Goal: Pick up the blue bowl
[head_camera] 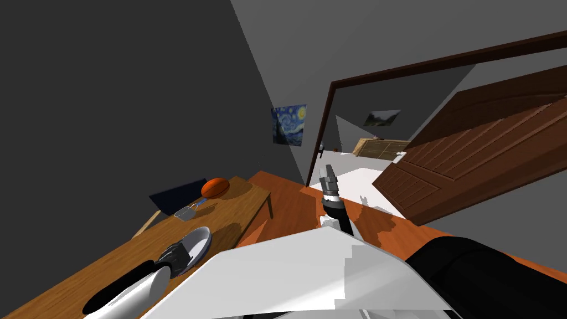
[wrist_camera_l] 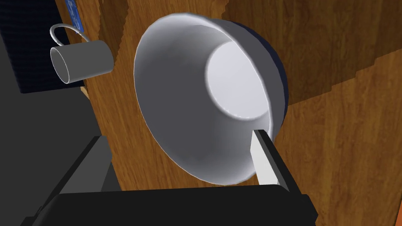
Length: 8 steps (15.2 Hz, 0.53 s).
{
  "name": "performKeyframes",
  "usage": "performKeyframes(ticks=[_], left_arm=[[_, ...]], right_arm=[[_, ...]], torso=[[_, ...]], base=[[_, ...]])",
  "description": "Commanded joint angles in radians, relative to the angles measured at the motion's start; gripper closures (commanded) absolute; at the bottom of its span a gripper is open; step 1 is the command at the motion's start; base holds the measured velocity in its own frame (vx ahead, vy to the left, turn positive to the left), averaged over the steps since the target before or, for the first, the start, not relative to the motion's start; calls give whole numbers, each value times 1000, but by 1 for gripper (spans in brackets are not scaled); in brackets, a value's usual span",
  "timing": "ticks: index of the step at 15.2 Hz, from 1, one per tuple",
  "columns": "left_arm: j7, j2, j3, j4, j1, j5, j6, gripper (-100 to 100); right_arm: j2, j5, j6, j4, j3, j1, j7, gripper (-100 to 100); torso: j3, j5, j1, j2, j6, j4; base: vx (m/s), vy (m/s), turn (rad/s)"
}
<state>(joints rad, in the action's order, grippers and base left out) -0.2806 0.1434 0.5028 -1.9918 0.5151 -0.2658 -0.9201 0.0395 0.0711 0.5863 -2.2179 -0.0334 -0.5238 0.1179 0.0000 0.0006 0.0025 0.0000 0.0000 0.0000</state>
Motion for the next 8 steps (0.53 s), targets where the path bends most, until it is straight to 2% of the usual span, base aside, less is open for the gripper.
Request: performKeyframes(ticks=[1, 3, 4, 5, 8], left_arm=[[-7, -10, 19, 12, 2, -9, -50, -100], [-7, -10, 19, 12, 2, -9, -68, -100], [-12, -14, 34, 22, 2, -17, -105, -100], [-12, -14, 34, 22, 2, -17, -111, -100], [-21, -22, 61, 41, 1, -31, -180, -100]], right_arm=[[0, 0, 0, 0, 0, 0, 0, 0], [0, 0, 0, 0, 0, 0, 0, 0], [0, 0, 0, 0, 0, 0, 0, 0], [0, 0, 0, 0, 0, 0, 0, 0], [0, 0, 0, 0, 0, 0, 0, 0]], torso=[[0, 0, 0, 0, 0, 0], [0, 0, 0, 0, 0, 0], [0, 0, 0, 0, 0, 0], [0, 0, 0, 0, 0, 0], [0, 0, 1, 0, 0, 0]], base=[[-21, 27, -187], [-18, 28, -109], [-15, 25, -110], [-15, 28, -128], [-14, 30, -156]])
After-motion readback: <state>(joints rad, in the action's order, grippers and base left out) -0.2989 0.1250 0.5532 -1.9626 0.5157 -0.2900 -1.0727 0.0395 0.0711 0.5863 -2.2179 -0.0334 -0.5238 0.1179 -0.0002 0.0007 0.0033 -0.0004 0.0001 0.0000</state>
